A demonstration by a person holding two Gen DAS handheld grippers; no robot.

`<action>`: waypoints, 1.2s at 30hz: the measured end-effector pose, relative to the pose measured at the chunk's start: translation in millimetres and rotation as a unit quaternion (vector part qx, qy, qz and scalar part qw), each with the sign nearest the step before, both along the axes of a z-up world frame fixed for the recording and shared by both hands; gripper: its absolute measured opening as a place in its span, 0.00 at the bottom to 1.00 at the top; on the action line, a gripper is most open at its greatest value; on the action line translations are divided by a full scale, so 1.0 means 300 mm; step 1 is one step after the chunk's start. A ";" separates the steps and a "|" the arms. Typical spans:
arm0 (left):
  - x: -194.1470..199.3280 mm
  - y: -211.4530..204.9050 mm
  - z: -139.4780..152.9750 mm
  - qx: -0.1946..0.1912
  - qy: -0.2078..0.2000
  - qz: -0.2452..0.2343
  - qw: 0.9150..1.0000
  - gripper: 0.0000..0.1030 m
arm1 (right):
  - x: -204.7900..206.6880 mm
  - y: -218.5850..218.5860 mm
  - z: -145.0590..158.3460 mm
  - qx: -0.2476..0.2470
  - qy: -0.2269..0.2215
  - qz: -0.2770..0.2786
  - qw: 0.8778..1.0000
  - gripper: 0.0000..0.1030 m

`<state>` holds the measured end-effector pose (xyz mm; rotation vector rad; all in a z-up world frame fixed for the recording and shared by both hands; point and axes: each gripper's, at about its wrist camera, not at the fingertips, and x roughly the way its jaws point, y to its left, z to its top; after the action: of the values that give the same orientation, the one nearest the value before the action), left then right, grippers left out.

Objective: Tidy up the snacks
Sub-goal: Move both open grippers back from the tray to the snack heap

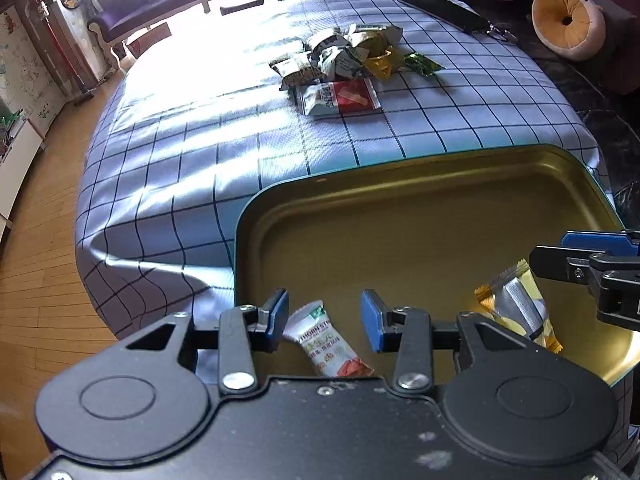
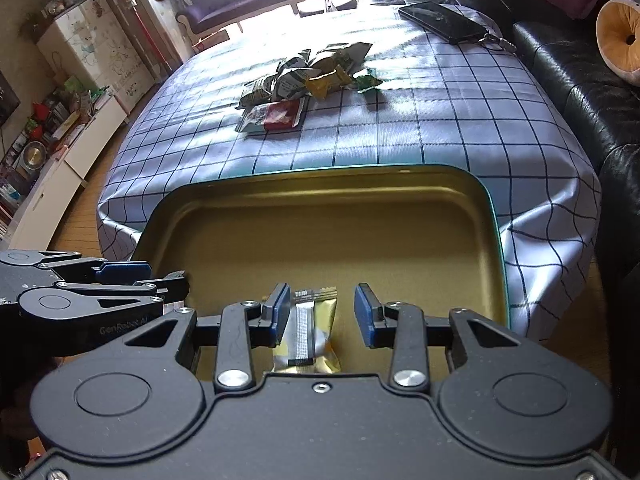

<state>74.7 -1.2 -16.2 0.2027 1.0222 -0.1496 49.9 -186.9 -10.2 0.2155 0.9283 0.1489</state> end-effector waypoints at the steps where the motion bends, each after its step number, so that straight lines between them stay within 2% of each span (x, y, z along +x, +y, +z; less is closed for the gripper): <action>1: 0.008 0.001 0.005 0.000 -0.004 0.002 1.000 0.40 | 0.008 -0.001 0.006 -0.001 -0.005 0.000 1.000 0.44; 18: 0.175 -0.034 0.044 0.008 -0.053 0.009 0.999 0.40 | 0.173 -0.028 0.084 -0.011 -0.067 -0.012 0.998 0.44; 36: 0.397 -0.044 0.027 0.014 -0.072 0.033 0.997 0.41 | 0.331 -0.051 0.082 -0.006 -0.082 -0.026 0.996 0.44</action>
<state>193.8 -14.2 -8.1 0.2025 0.8877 -0.0594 149.0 -202.3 14.3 0.2120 0.7595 0.1118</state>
